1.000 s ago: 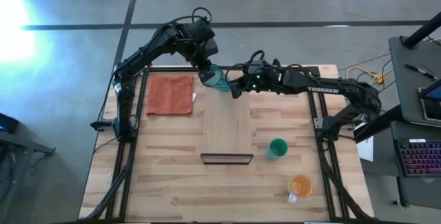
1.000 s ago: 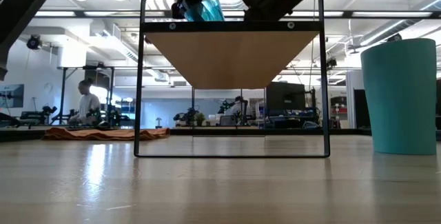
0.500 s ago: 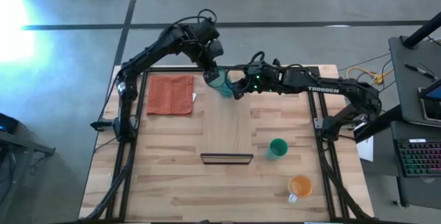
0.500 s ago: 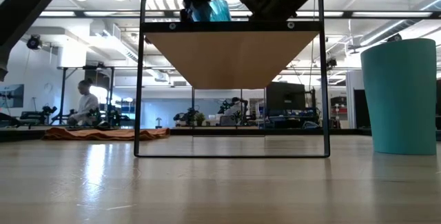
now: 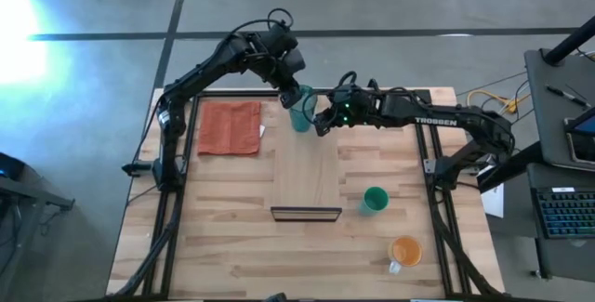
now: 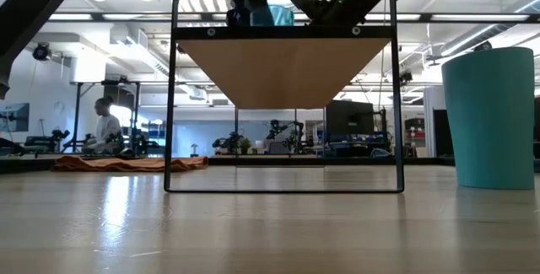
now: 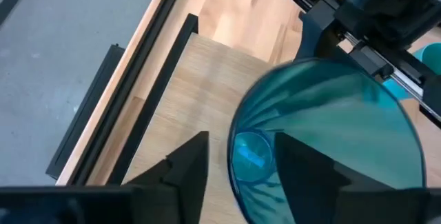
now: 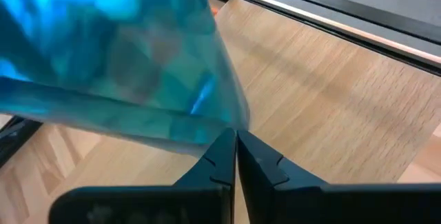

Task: Stack small to large cups/mugs on shelf
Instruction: Put the blue cup on the shelf

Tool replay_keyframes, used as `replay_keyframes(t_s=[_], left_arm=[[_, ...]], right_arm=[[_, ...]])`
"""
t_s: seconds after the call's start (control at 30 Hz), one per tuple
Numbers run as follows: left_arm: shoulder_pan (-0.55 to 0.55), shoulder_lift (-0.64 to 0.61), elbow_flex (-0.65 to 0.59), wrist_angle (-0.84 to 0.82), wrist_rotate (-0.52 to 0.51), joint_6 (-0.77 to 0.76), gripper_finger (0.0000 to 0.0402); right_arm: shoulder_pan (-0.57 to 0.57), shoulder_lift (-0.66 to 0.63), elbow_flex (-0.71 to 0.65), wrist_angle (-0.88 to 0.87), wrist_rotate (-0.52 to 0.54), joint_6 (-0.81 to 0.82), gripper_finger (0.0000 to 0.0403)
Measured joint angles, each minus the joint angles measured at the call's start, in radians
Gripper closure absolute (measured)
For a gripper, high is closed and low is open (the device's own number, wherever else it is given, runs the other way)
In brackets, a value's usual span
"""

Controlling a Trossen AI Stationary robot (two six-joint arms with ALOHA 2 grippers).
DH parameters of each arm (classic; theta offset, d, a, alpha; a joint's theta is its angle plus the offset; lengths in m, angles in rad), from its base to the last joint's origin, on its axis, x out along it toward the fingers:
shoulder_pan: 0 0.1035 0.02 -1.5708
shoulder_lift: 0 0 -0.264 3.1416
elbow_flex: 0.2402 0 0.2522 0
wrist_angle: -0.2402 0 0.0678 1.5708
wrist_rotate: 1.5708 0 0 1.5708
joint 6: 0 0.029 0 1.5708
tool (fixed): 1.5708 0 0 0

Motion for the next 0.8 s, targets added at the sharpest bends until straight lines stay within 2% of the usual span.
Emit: replay_keyframes(t_s=[0.8], left_arm=[[0.009,-0.015,0.004,0.108,-0.015,-0.003,0.0240]], right_arm=[[-0.027,-0.009,-0.004,-0.054,0.020,-0.003,0.0394]])
